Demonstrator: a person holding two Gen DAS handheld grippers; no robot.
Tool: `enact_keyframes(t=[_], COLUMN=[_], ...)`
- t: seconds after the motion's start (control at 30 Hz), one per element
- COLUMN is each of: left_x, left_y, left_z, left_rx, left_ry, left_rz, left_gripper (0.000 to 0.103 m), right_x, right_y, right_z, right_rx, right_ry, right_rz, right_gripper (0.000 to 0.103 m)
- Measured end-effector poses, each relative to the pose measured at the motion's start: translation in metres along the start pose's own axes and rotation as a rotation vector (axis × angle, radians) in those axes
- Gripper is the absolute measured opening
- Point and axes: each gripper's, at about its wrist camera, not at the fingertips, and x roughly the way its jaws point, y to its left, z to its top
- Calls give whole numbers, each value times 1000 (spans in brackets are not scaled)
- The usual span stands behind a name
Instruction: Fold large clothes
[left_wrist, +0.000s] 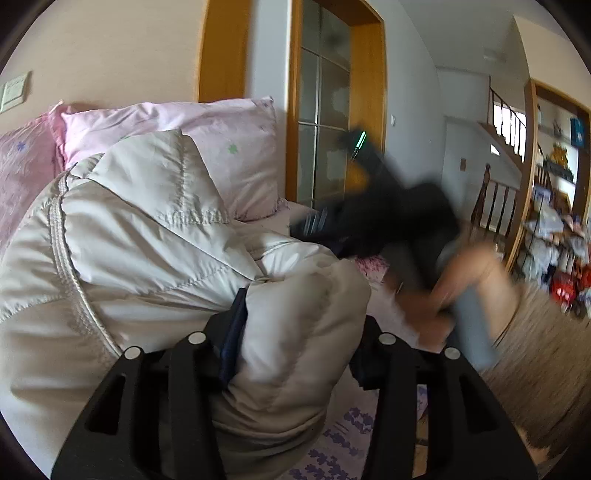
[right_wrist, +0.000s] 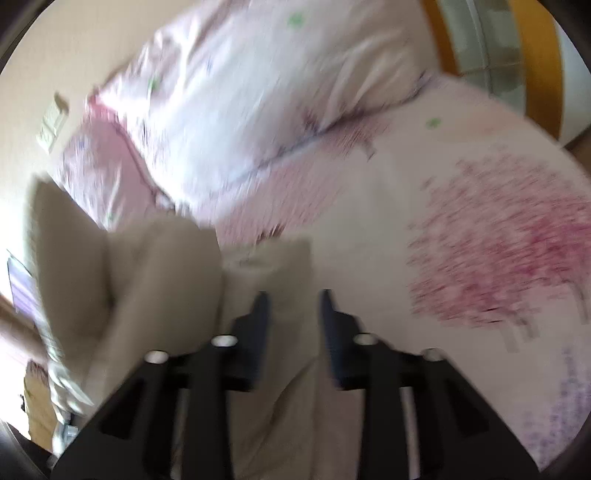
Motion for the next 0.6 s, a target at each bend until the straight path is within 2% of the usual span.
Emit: enact_keyframes(t=[0.07,0.1,0.13,0.17,0.27,0.43,0.5,0.53,0.57,0.6], left_x=[5,7,9,12,14,15,15,15,15,13], left_y=[-5,-6,-8,-10,-12,-11,-12,-12,-13,-13], left_z=[-3,-4,-5,-6,-8,-9,-10,-9,-8,-7], left_rx=[18,23,28,34,41,44,47,49,53,54], left_ry=[13,18,22,26,32,39,38,38,37,34], left_rz=[-1,-3,-2,-5,-5,-7,-4,-1,2,8], left_gripper=[49,50,52,52,55,56,56,57,58,59], right_x=[-22,-34,-38,-43,-37,-6,7,8,14,15], right_y=[5,12,17,27,51,69,75,75,79,82], right_z=[6,10,12,13,14,14,13,10,8,6], right_rx=[-9,-28,-43,-72,-131,-148,-157,-163,-175,-176], right_ry=[-43,-53,-50,-36,46,171,211,220,237,238], right_rz=[39,91,122,170,269,323,340,349,375,394], right_gripper=[60,64,71,73,73,73,68,59,40,32])
